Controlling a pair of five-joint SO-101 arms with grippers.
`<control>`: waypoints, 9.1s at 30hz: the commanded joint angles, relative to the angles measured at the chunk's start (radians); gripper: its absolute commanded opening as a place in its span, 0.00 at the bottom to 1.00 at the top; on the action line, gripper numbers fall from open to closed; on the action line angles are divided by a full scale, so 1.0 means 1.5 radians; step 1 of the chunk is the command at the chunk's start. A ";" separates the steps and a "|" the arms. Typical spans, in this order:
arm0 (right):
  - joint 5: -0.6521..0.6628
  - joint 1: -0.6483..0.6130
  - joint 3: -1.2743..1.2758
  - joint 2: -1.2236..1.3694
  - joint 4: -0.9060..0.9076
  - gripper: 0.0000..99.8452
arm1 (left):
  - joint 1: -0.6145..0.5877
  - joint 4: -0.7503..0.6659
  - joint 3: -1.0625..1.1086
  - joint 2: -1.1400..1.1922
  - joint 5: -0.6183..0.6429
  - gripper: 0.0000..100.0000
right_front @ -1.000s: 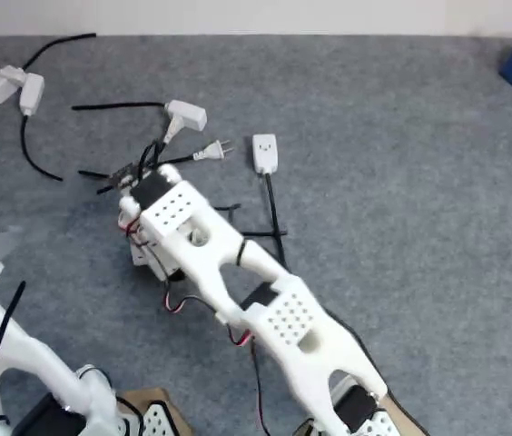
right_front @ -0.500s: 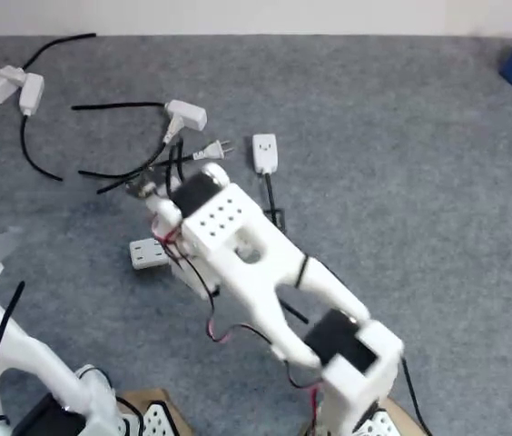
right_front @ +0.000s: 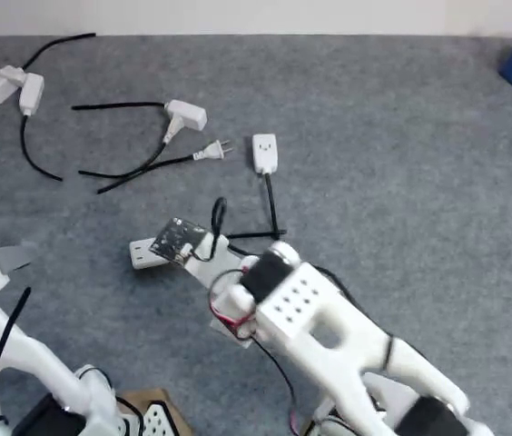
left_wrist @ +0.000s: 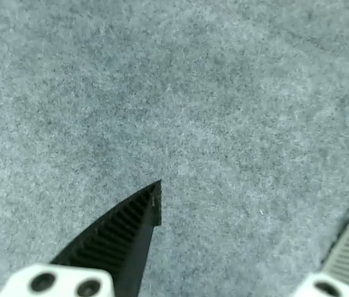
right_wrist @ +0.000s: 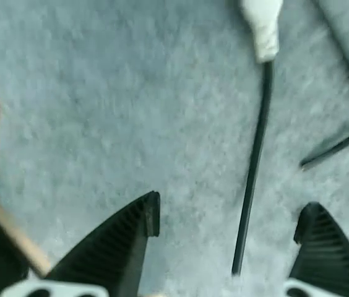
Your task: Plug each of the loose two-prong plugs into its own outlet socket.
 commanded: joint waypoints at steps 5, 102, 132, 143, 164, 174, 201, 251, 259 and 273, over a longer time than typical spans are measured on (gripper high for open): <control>0.011 0.076 0.068 0.023 -0.271 0.31 | 0.006 0.003 0.009 -0.007 -0.041 0.43; -0.174 -0.040 -0.056 0.035 -0.163 0.01 | 0.483 0.155 0.284 -0.723 0.070 0.43; -0.187 -0.029 -0.202 0.036 -0.046 0.01 | 0.487 0.046 0.444 -0.728 0.070 0.43; -0.181 -0.015 -0.251 0.042 -0.002 0.01 | 0.487 0.046 0.464 -0.728 0.069 0.43; -0.180 -0.001 -0.806 0.574 0.320 0.01 | 0.165 0.062 0.391 -0.723 0.074 0.43; -0.228 -0.049 -0.968 0.663 0.333 0.01 | 0.108 0.059 0.469 -0.728 0.070 0.43; -0.224 -0.002 -1.031 0.772 0.288 0.01 | 0.109 0.061 0.474 -0.728 0.069 0.43; -0.099 0.057 0.130 -0.412 -0.182 0.01 | 0.556 0.392 -0.364 -0.027 0.088 0.43; -0.102 0.055 0.127 -0.413 -0.183 0.01 | 0.596 0.387 -0.340 -0.008 0.110 0.43; -0.103 0.009 0.041 -0.408 -0.147 0.01 | 0.620 0.283 -0.180 -0.008 0.110 0.43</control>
